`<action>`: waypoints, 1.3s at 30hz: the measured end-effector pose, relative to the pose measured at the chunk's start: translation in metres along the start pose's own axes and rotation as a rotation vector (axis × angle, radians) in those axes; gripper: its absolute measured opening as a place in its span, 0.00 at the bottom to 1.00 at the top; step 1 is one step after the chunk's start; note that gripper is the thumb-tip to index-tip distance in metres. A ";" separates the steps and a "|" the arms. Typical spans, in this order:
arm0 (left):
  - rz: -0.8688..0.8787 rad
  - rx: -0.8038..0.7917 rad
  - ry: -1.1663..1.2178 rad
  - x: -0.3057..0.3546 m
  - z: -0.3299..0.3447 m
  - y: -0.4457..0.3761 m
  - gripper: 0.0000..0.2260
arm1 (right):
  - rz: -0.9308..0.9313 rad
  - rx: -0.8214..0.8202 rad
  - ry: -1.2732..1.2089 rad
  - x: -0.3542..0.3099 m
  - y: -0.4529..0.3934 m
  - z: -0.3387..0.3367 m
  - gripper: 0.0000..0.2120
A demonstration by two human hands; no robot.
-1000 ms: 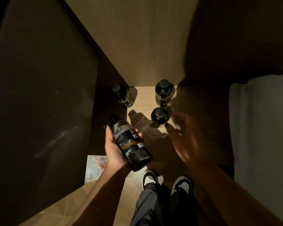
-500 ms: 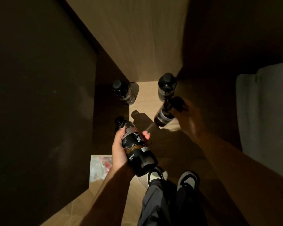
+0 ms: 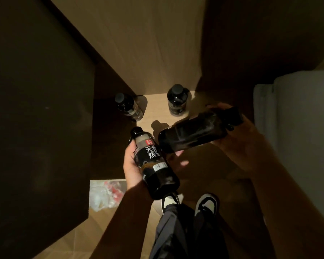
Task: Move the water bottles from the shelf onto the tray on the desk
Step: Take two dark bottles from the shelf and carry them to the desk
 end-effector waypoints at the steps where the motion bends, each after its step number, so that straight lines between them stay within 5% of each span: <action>1: -0.052 -0.024 0.047 -0.006 0.004 0.003 0.19 | 0.002 -0.028 -0.022 -0.003 0.001 0.000 0.30; 9: 0.088 0.038 0.034 -0.015 0.028 0.022 0.15 | -0.030 -0.181 -0.409 -0.005 0.005 -0.002 0.30; 14: -0.040 -0.040 -0.093 -0.030 0.016 0.022 0.18 | -0.055 0.296 -0.487 0.022 -0.006 -0.014 0.22; 18: -0.082 -0.142 -0.113 -0.032 0.018 0.024 0.27 | 0.089 0.374 -0.532 0.048 -0.009 -0.016 0.31; 22: 0.004 -0.067 -0.156 -0.021 0.015 0.019 0.17 | 0.269 0.437 -0.493 0.070 -0.002 -0.026 0.29; 29: -0.005 0.045 -0.297 -0.001 0.011 0.024 0.16 | 0.334 0.453 -0.510 0.074 0.016 -0.014 0.28; 33: -0.017 0.033 -0.420 0.010 0.022 0.045 0.20 | 0.403 0.314 -0.535 0.063 0.028 0.011 0.44; 36: -0.009 0.001 -0.506 0.018 0.036 0.065 0.12 | 0.449 0.233 -0.478 0.048 0.043 0.037 0.38; 39: -0.001 -0.063 -0.614 0.029 0.058 0.088 0.14 | 0.427 0.247 -0.458 0.025 0.062 0.067 0.38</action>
Point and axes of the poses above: each hand's wrist, its own y-axis away from the middle knuckle, its own z-axis out of the palm, x = y × z, the point moved 6 cm from there along -y, towards the middle knuckle, and after that the axes turned 7 degrees about z, right-handed, at the moved point
